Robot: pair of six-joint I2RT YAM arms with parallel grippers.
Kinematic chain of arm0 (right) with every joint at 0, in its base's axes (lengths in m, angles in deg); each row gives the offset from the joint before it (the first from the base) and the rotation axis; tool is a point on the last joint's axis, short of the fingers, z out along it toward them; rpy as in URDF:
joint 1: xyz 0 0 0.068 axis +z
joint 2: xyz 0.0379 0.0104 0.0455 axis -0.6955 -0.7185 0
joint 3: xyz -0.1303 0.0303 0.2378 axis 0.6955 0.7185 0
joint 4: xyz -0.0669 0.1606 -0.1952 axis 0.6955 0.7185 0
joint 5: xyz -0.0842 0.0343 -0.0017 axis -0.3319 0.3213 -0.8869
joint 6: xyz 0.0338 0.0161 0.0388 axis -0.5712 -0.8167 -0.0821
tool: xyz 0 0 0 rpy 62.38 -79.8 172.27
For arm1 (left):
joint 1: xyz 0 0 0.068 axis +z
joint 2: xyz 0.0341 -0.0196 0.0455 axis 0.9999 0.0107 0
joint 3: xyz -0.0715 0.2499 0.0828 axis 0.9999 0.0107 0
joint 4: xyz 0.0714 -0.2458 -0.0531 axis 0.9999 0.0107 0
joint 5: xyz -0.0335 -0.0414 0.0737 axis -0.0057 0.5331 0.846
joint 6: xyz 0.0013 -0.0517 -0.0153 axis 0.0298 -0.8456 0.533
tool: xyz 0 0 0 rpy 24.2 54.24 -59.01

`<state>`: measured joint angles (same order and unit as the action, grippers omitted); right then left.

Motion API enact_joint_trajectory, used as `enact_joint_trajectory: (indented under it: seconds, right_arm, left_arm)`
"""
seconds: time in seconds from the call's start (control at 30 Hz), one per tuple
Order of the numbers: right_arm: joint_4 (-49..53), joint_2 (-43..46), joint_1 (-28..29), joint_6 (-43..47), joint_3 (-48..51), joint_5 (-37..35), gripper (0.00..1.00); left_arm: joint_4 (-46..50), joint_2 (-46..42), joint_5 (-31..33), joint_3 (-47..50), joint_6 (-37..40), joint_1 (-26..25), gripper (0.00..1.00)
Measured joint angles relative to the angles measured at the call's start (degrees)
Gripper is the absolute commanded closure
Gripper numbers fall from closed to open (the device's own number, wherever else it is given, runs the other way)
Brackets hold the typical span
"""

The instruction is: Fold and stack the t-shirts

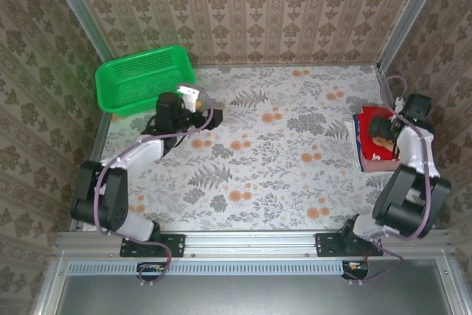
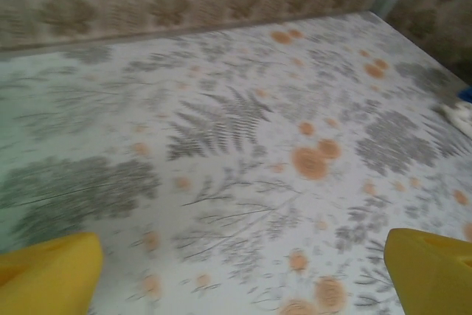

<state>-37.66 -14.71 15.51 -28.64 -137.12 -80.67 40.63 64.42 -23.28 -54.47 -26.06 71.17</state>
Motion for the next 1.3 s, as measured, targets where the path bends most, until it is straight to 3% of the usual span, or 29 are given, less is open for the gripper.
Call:
enact_joint_trajectory:
  seconds: [0.1,0.23,0.37,0.53,0.73,1.0,1.3]
  right_arm:
    - [-4.3,8.4,5.3,-1.6,3.0,0.9,0.0]
    - [-11.4,15.4,16.5,-2.7,8.1,2.8,0.0]
    - [-21.9,16.3,24.5,-6.6,16.2,5.0,0.0]
    - [-36.8,11.5,30.1,-8.4,27.9,2.4,0.0]
    - [-51.8,-0.7,31.5,-7.7,32.0,0.4,0.0]
    - [-60.6,-5.1,31.6,-6.4,30.9,0.0,0.0]
    - [-63.9,-7.0,27.7,-8.7,30.9,0.2,0.0]
  left_arm:
    - [0.7,-5.1,3.2,4.0,0.9,2.9,0.0]
    - [2.8,-9.0,6.5,6.7,3.9,7.3,0.0]
    - [4.3,-12.1,11.1,9.2,7.4,12.2,0.0]
    - [1.0,-13.0,11.7,13.7,9.9,20.3,0.0]
    - [-8.8,-9.3,10.7,20.6,11.1,22.4,0.0]
    - [-26.1,2.5,12.0,25.6,11.1,21.0,0.0]
    - [-28.9,5.7,20.0,24.6,11.6,17.5,0.0]
